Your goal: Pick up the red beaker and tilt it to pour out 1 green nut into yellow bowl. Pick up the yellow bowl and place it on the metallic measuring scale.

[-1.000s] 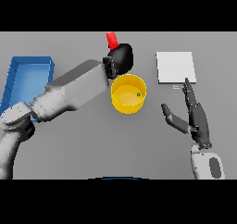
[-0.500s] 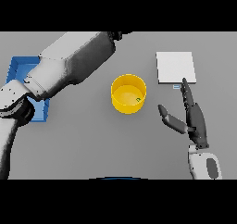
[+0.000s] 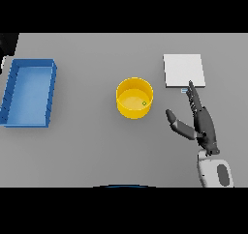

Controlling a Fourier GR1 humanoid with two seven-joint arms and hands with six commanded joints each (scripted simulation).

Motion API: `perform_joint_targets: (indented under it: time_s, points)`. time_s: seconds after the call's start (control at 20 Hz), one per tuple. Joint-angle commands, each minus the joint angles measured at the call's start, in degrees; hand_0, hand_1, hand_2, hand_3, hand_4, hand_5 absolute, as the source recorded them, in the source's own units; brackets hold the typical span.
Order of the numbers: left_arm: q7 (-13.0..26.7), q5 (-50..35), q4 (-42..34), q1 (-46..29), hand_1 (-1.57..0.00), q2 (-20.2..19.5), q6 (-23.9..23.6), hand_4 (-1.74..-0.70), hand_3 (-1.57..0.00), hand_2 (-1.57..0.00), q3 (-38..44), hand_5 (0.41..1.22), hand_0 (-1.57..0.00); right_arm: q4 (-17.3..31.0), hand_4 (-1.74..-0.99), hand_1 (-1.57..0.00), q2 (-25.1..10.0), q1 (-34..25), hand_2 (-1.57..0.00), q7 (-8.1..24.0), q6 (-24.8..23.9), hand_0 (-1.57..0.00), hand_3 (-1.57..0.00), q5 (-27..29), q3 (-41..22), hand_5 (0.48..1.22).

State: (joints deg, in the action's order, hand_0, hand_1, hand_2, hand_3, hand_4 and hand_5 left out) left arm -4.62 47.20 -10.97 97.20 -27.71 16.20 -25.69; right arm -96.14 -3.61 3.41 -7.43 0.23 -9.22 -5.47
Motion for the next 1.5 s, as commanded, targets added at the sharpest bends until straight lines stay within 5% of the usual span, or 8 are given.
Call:
perform_joint_targets:
  time_s: [0.0, 0.15, 0.55, 0.9, 1.2, 1.3, 1.35, 1.45]
  points:
    - [0.43, -2.92, 1.07, -1.16, -1.57, -0.92, -1.23, -1.74, -1.53, -1.57, 2.81, 1.221, -1.57, 0.90, -1.121, 0.00, -0.36, -0.64, 0.00, -0.13, -0.42, 0.00, 0.00, -0.62, 0.24, 0.588]
    - [2.22, -11.03, 3.88, -6.75, -1.57, -4.84, -5.54, -1.74, -1.55, -1.57, 9.95, 1.221, -1.57, 0.98, -1.127, 0.00, -1.00, -1.17, 0.00, 0.01, -0.51, 0.00, 0.00, -1.64, -0.15, 0.606]
    - [14.91, -25.43, 3.39, -22.50, -1.57, -6.44, -19.66, -1.74, -1.57, -1.57, 19.97, 1.221, -1.57, 1.57, -1.133, 0.00, -1.47, -1.33, 0.00, -0.54, 0.52, 0.00, 0.00, -1.15, -0.35, 0.655]
    - [16.01, -35.00, -10.91, -41.95, -1.57, -4.04, -24.55, -1.74, -1.57, -1.57, 22.92, 1.221, -1.57, 1.36, -1.166, 0.00, -1.58, -0.42, 0.00, -1.86, 0.48, 0.00, 0.00, -1.91, -0.91, 0.676]
    - [26.79, -39.30, -35.15, -58.19, -1.57, -3.60, -26.57, -1.74, -1.57, -1.57, 21.00, 0.925, -1.57, 1.88, -1.157, 0.00, -1.93, -1.26, 0.00, -1.05, 0.57, 0.00, 0.00, -1.41, -0.34, 0.671]
    - [32.07, -40.02, -41.64, -61.14, -1.57, -4.26, -25.57, -1.52, -1.53, -1.53, 20.21, 0.818, -1.57, 1.38, -1.155, 0.00, -1.51, -1.07, 0.00, -0.93, 0.81, 0.00, 0.00, -0.94, -0.55, 0.670]
    - [31.55, -41.09, -45.31, -62.63, -1.34, -5.45, -22.45, -1.37, -1.32, -1.28, 19.69, 0.774, -1.47, 1.26, -1.153, 0.00, -1.54, -0.77, 0.00, -1.37, 0.73, 0.00, 0.00, -1.10, -0.59, 0.670]
    - [31.90, -44.86, -50.26, -65.04, -0.86, -6.39, -17.98, -1.13, -0.84, -0.82, 20.24, 0.705, -0.94, 1.13, -1.149, 0.00, -1.54, -0.41, 0.00, -1.02, 0.64, 0.00, 0.00, -1.54, -0.87, 0.670]
